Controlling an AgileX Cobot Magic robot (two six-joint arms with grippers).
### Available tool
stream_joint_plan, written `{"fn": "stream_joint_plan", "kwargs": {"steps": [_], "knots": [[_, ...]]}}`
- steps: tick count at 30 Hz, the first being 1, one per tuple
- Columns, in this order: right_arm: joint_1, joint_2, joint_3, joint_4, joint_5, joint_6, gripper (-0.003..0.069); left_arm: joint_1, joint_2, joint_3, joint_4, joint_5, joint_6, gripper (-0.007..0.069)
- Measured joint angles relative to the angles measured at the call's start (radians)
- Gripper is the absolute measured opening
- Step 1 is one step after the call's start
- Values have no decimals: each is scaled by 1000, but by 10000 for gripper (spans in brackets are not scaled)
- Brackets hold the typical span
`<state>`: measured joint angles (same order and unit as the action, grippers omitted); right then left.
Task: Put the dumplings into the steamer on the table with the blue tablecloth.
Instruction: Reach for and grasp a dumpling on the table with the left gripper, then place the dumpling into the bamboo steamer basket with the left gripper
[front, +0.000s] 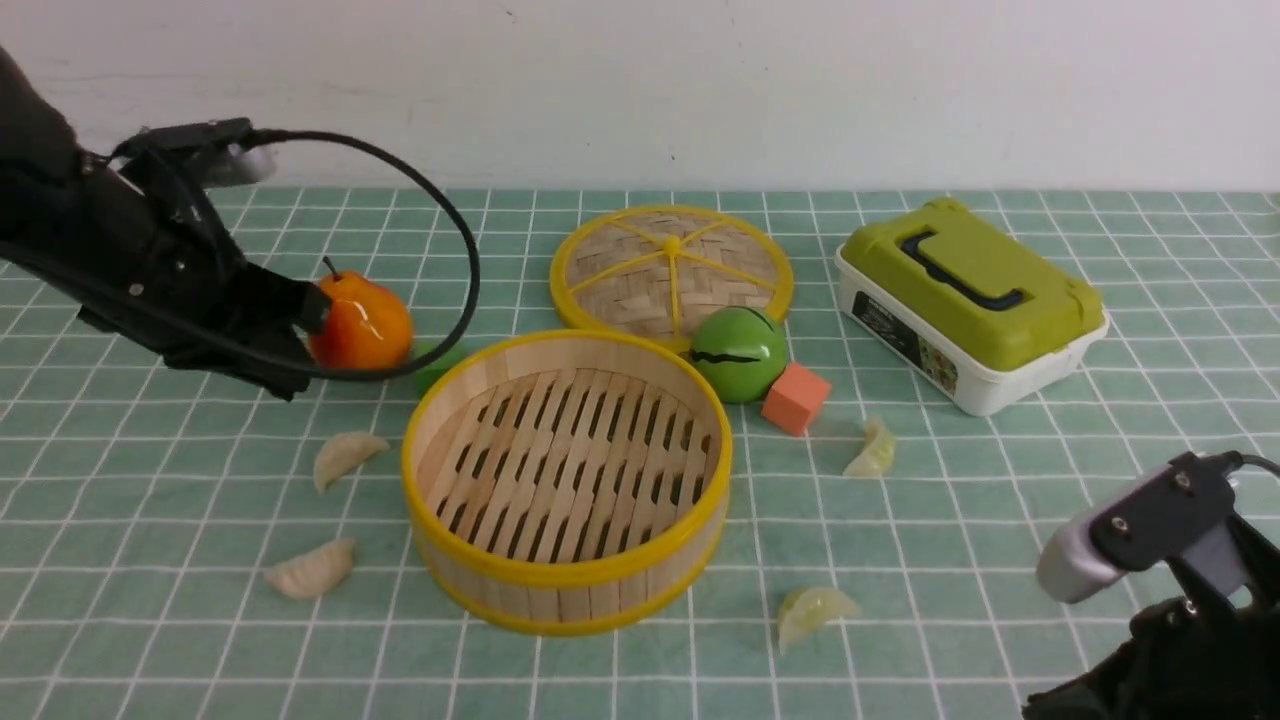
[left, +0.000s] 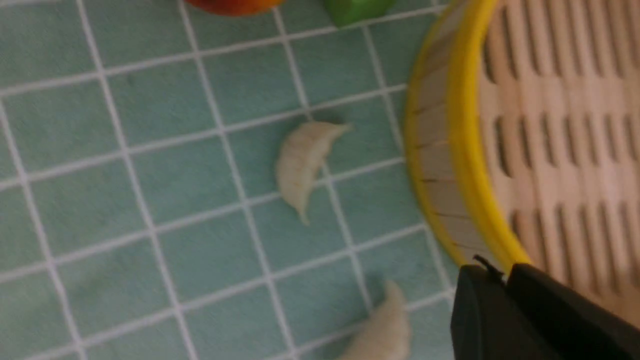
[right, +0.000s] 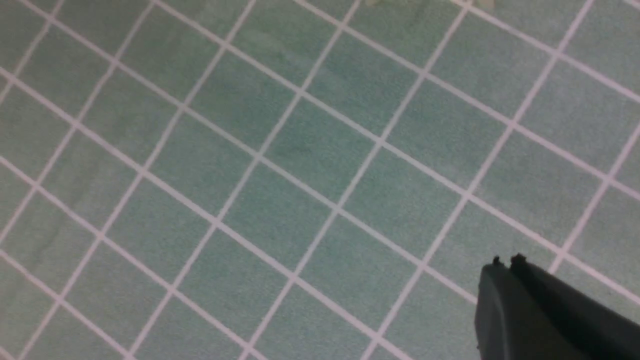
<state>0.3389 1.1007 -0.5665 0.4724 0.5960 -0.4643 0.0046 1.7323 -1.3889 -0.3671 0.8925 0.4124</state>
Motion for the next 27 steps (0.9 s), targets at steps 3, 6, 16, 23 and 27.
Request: {"fn": "stream_joint_plan", "kwargs": {"steps": [3,6,16,23,27], "knots": [[0,0,-1,43,-1,-24,1,0,79,-48,26,-31,75,202],[0,0,-3,79,-1,-57,1,-1,176,-77,33,-107,193,352],[0,4,-3,86,-1,-110,6,-44,317,-81,160,-209,379,347],[0,5,-3,89,-1,-118,10,-50,332,-81,232,-206,275,176],[0,5,-3,89,0,-118,13,-50,267,-81,261,-200,136,181]]}}
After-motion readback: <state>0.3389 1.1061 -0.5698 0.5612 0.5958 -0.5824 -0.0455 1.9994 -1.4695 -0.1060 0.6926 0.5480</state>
